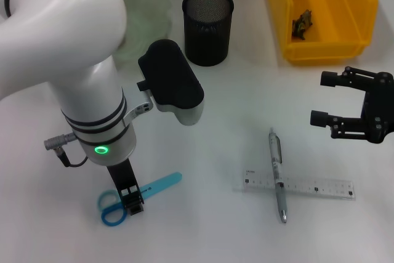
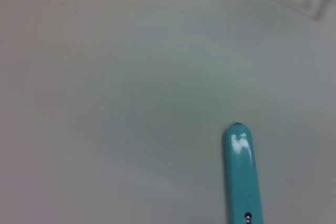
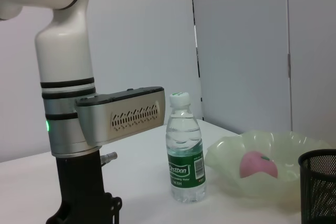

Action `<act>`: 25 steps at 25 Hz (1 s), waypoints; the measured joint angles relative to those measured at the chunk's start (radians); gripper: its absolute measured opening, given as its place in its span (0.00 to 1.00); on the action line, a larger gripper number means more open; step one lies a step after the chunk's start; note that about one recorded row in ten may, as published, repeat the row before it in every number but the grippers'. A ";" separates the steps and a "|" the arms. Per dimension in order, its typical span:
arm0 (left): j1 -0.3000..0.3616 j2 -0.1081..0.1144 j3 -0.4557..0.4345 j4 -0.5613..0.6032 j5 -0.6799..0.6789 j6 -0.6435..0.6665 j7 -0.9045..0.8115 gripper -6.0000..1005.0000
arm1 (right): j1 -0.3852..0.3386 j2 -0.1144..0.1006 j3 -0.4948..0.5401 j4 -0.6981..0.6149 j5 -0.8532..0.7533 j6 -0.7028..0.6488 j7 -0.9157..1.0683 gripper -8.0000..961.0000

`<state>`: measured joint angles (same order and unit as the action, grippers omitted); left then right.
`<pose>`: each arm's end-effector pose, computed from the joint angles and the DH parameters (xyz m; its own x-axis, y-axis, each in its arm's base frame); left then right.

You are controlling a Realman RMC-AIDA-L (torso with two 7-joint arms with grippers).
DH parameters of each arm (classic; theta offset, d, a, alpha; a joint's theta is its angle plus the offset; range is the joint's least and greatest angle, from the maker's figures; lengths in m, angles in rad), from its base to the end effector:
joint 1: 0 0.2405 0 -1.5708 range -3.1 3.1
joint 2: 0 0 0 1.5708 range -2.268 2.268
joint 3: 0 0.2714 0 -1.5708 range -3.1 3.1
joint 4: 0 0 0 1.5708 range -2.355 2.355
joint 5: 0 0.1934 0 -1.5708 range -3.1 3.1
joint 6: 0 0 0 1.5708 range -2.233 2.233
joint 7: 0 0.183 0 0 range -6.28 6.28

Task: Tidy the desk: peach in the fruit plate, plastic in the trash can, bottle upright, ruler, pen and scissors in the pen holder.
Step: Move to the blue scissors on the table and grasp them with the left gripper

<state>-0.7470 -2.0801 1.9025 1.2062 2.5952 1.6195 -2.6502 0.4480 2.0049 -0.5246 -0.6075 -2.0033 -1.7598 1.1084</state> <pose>-0.2098 0.3025 -0.1066 0.6542 0.3614 -0.6644 0.2755 -0.9320 -0.2357 0.2749 0.3049 0.0019 0.8092 -0.1461 -0.5691 -0.3285 -0.9155 -0.2321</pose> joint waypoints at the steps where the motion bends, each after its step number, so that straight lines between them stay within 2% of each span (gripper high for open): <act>1: 0.000 0.000 0.000 0.002 0.000 -0.001 0.000 0.44 | 0.000 0.000 0.000 0.000 0.000 0.000 0.000 0.86; 9: 0.000 0.000 0.002 0.006 -0.005 -0.002 -0.001 0.44 | 0.000 0.000 0.000 0.000 0.000 0.000 0.001 0.86; 20: 0.001 0.000 0.023 0.006 -0.004 -0.006 -0.006 0.36 | 0.000 0.000 0.000 0.000 0.000 0.000 0.001 0.86; 25: 0.004 0.000 0.026 0.007 -0.001 -0.010 -0.008 0.36 | 0.000 0.001 0.000 0.000 0.000 0.000 0.001 0.86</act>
<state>-0.7432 -2.0800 1.9281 1.2130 2.5941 1.6091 -2.6584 0.4478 2.0054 -0.5246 -0.6075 -2.0033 -1.7598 1.1093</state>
